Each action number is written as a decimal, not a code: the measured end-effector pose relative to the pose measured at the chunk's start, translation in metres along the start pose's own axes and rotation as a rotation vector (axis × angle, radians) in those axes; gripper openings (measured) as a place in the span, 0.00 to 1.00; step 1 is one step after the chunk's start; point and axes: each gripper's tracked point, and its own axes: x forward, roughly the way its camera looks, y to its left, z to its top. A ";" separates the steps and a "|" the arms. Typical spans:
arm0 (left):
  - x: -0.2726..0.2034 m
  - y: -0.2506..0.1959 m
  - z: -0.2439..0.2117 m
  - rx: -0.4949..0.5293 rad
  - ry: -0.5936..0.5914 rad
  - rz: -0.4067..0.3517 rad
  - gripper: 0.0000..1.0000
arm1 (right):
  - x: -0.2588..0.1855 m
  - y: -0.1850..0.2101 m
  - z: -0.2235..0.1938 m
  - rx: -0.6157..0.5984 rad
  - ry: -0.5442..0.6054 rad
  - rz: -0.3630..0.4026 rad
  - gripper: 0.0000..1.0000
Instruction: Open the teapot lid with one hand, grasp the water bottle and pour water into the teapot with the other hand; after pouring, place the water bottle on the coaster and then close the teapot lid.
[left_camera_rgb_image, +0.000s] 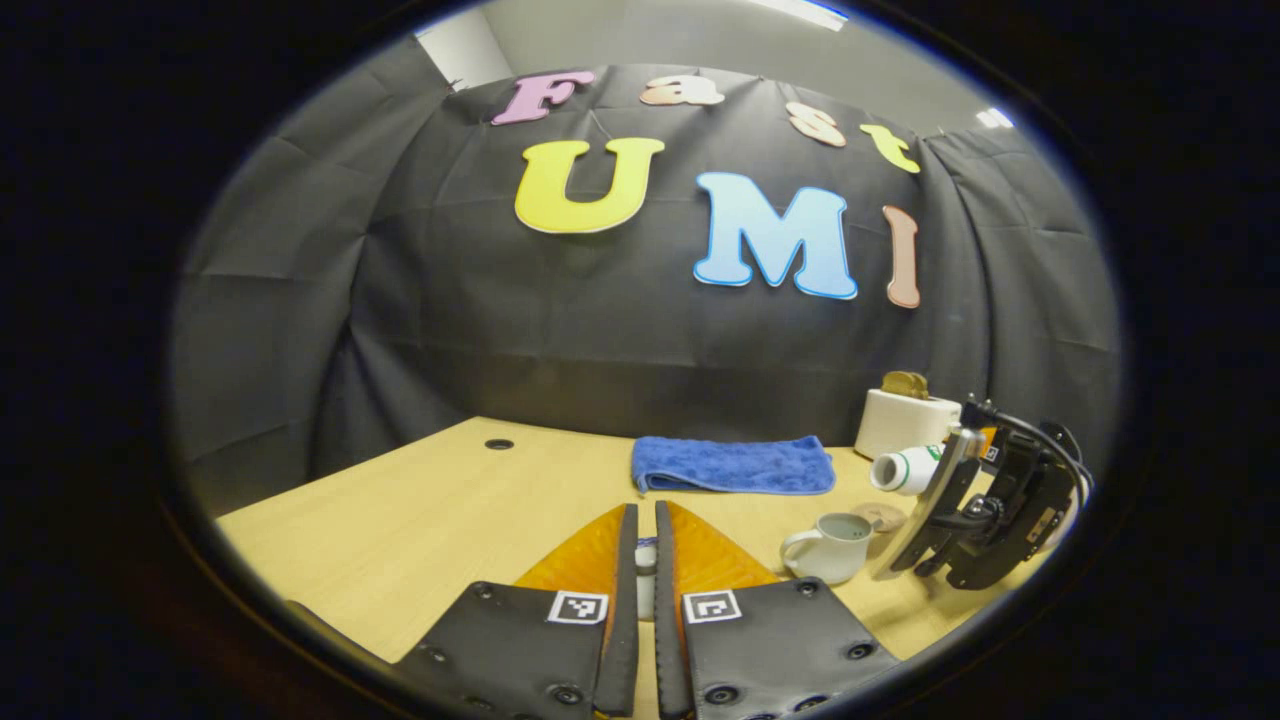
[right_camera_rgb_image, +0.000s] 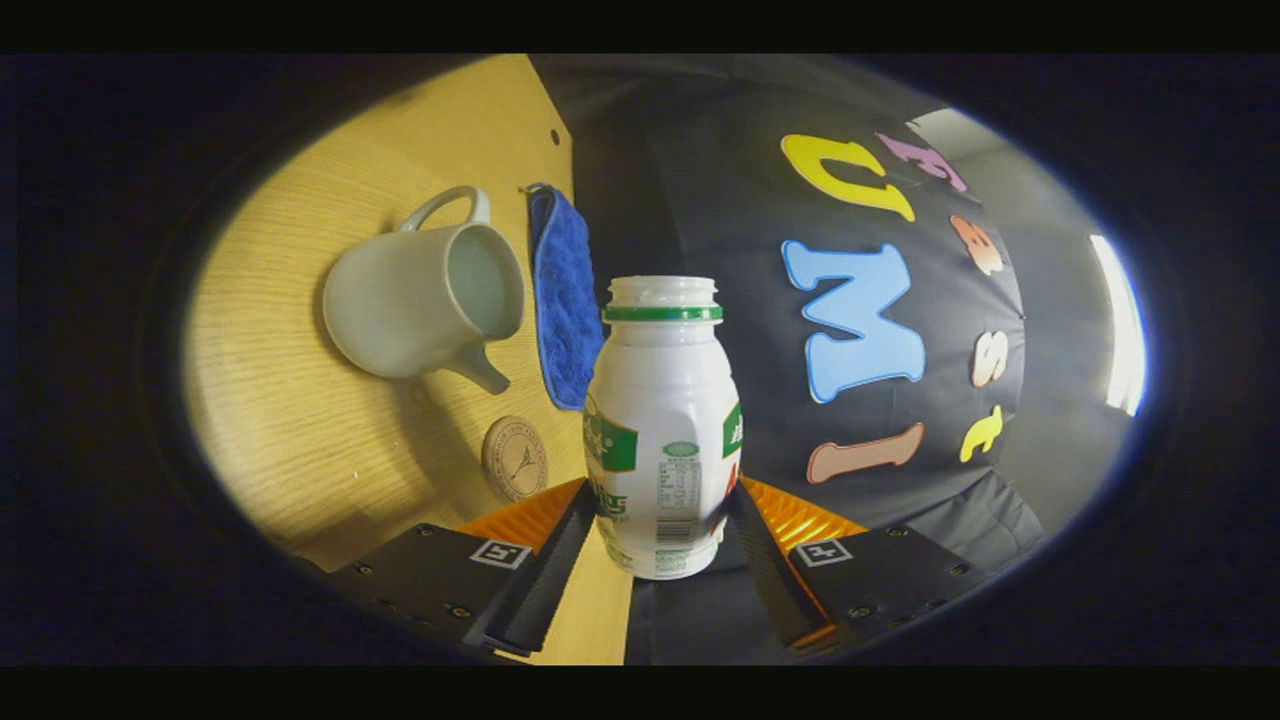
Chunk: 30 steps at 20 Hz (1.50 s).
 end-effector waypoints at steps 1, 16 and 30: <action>0.000 0.001 0.001 -0.003 -0.002 0.002 0.17 | 0.000 -0.001 0.000 -0.022 -0.002 -0.004 0.81; -0.004 0.014 0.008 -0.012 -0.014 0.017 0.17 | 0.006 -0.015 0.005 -0.216 -0.045 -0.040 0.81; -0.002 0.019 0.007 -0.019 -0.007 0.020 0.17 | 0.008 -0.021 0.006 -0.298 -0.067 -0.072 0.80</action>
